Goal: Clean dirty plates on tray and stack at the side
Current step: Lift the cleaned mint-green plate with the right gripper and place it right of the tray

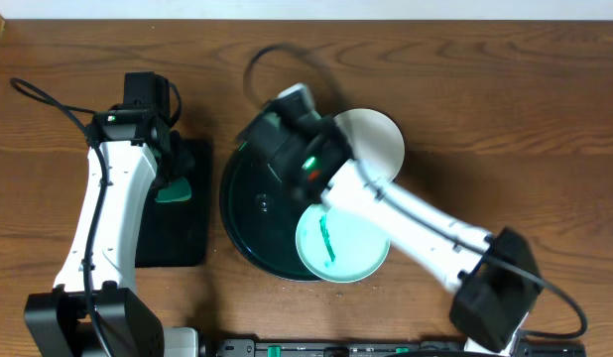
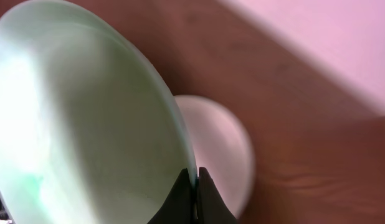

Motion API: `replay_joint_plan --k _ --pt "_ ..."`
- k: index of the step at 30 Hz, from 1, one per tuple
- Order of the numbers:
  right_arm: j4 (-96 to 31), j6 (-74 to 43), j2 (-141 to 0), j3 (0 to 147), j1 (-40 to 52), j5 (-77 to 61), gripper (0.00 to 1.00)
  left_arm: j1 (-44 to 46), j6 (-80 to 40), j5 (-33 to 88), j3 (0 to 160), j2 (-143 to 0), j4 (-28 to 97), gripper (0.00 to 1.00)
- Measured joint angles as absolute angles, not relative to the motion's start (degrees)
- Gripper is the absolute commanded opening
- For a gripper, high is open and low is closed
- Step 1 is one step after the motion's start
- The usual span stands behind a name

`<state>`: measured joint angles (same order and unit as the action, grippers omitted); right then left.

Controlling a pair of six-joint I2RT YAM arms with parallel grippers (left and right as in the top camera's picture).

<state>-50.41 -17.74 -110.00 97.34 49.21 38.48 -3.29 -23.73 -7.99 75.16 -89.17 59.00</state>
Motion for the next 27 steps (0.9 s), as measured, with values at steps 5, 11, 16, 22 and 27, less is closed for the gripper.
replay_joint_plan --k 5,11,16,22,27 --pt "-49.56 -16.88 -109.97 97.34 37.91 13.28 0.01 -3.29 -23.73 -7.64 75.16 -89.17 58.96 0.07" --pt "-51.94 -14.79 -108.88 97.32 23.92 -11.42 0.01 -3.29 -23.73 -7.64 75.16 -89.17 58.96 0.07" --pt "-59.94 -13.43 -103.79 97.3 10.98 -20.1 0.01 -3.29 -23.55 -7.66 75.16 -89.17 58.96 0.07" --pt "-70.81 -11.73 -95.0 97.23 -7.62 -19.0 0.01 -3.29 -23.51 -7.64 75.16 -89.17 58.96 0.07" --pt "-68.73 -11.42 -90.61 91.09 -16.27 -16.6 0.01 -3.29 -23.49 -7.64 75.16 -89.17 58.96 0.07"
